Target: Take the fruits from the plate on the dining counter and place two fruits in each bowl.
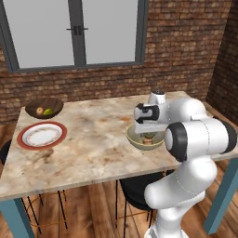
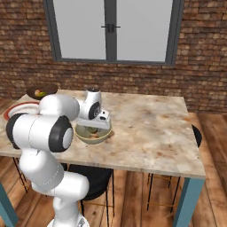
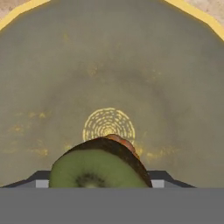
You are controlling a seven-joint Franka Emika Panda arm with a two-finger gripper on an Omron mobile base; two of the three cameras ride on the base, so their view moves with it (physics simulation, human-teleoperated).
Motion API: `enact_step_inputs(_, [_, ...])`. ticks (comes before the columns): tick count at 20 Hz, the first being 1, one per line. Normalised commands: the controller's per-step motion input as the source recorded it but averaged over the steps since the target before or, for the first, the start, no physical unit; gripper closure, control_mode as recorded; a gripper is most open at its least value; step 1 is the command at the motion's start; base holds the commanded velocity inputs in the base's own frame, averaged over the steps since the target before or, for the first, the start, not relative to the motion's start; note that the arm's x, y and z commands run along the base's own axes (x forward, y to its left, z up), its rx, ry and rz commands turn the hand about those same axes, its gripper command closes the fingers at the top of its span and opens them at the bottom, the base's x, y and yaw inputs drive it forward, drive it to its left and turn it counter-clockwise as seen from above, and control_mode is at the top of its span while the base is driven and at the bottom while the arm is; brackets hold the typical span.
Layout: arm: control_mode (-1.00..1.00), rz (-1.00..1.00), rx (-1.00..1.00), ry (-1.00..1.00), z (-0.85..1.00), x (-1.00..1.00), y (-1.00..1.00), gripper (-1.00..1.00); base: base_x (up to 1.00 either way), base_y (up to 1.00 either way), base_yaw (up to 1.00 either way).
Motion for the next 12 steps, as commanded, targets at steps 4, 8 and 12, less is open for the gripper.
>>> enact_step_inputs(4, [-1.0, 0.0, 0.0, 0.0, 0.0, 0.0, 0.0, -1.0, 0.0, 0.0, 0.0])
enact_step_inputs(8, [-1.0, 0.0, 0.0, -0.01, 0.02, -0.13, 0.0, -1.0, 0.0, 0.0, 0.0])
enact_step_inputs(12, [-1.0, 0.0, 0.0, -0.1, 0.41, -0.43, 0.0, -1.0, 0.0, 0.0, 0.0])
